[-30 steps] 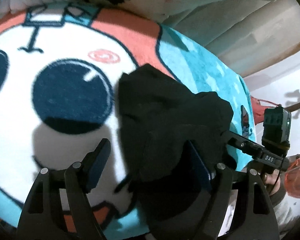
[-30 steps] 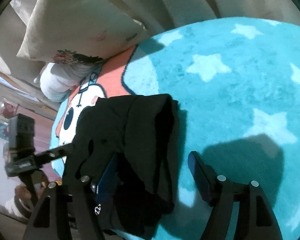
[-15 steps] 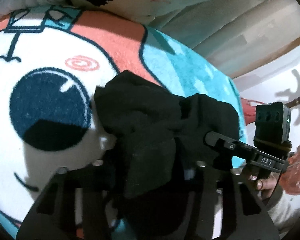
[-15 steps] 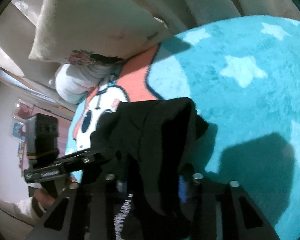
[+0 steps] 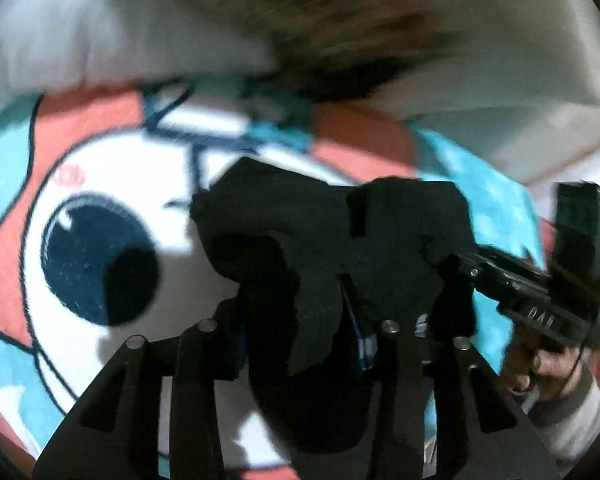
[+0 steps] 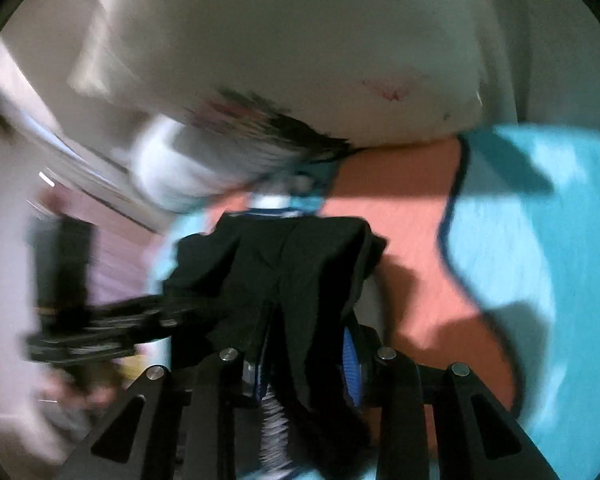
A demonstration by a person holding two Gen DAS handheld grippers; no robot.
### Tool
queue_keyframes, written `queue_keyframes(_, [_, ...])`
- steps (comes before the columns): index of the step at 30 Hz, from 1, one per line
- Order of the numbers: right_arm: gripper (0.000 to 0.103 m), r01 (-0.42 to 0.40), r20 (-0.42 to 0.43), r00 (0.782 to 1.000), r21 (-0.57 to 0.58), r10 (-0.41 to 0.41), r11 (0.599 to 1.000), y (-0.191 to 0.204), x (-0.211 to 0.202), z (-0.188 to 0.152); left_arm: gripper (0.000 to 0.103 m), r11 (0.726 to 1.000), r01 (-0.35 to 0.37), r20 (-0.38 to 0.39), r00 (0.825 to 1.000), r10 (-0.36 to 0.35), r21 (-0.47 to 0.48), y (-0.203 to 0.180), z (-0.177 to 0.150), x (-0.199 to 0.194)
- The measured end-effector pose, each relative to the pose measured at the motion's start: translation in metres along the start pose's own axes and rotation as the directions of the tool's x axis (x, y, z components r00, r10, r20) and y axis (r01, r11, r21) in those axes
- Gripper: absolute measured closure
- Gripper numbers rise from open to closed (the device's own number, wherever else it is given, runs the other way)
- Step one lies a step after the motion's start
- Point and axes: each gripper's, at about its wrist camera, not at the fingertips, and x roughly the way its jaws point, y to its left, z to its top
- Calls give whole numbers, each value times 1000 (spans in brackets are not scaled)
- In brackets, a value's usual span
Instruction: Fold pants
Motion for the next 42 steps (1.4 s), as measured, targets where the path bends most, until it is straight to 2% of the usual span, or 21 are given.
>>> queue_keyframes(1, [74, 61, -38, 997, -15, -62, 998, 2, 11, 2, 42, 999, 13, -22, 1000, -14, -43, 12, 1, 10])
queue_keyframes(2, [73, 64, -35, 997, -9, -64, 998, 3, 10, 2, 38, 997, 27, -21, 999, -29, -70, 18, 0, 12])
queue_keyframes(4, [70, 79, -17, 997, -14, -79, 997, 7, -4, 1, 38, 996, 37, 3, 999, -36, -78, 22, -4, 2])
queue_keyframes(6, [68, 145, 11, 989, -31, -145, 989, 13, -25, 2, 37, 998, -20, 50, 998, 23, -64, 19, -9, -13])
queue_keyframes(7, [68, 141, 28, 990, -36, -140, 989, 16, -34, 4, 37, 997, -53, 73, 996, 58, -63, 18, -12, -22])
queue_keyframes(10, [68, 58, 75, 996, -72, -53, 996, 33, -52, 10, 37, 994, -62, 120, 990, 72, -93, 14, -19, -40])
queue_keyframes(13, [68, 18, 79, 997, -148, -6, 989, 57, -43, 14, 37, 990, -110, 143, 982, 122, -92, 4, -19, -42])
queue_keyframes(16, [68, 41, 51, 998, -182, -32, 982, 64, -17, 17, 37, 987, -145, 152, 976, 155, -76, -3, -22, -38])
queue_keyframes(19, [67, 75, -30, 996, -156, -80, 985, 49, 19, 15, 37, 979, -194, 167, 965, 201, -55, -9, -20, -28])
queue_keyframes(20, [67, 71, -29, 997, -144, -76, 987, 44, 24, 13, 37, 976, -211, 169, 962, 215, -47, -10, -21, -27])
queue_keyframes(24, [67, 46, -26, 998, -126, -49, 991, 42, 8, 12, 37, 971, -235, 191, 952, 240, -49, -14, -21, -27])
queue_keyframes(29, [67, 17, -25, 999, -173, -22, 985, 60, -20, -4, 37, 959, -278, 214, 935, 283, -54, -16, -22, -36])
queue_keyframes(31, [63, 4, -50, 999, -193, -14, 981, 67, -16, -17, 37, 954, -294, 227, 927, 300, -60, -17, -24, -40])
queue_keyframes(34, [61, 48, -134, 988, -230, -81, 972, 69, 9, -42, 37, 944, -324, 245, 912, 330, -65, -18, -28, -45])
queue_keyframes(38, [62, 64, -97, 991, -274, -93, 960, 81, -4, -38, 37, 932, -356, 260, 895, 361, -69, -20, -32, -50])
queue_keyframes(42, [61, 78, 0, 997, -267, -81, 961, 85, -28, -20, 37, 920, -385, 282, 877, 390, -76, -24, -37, -58])
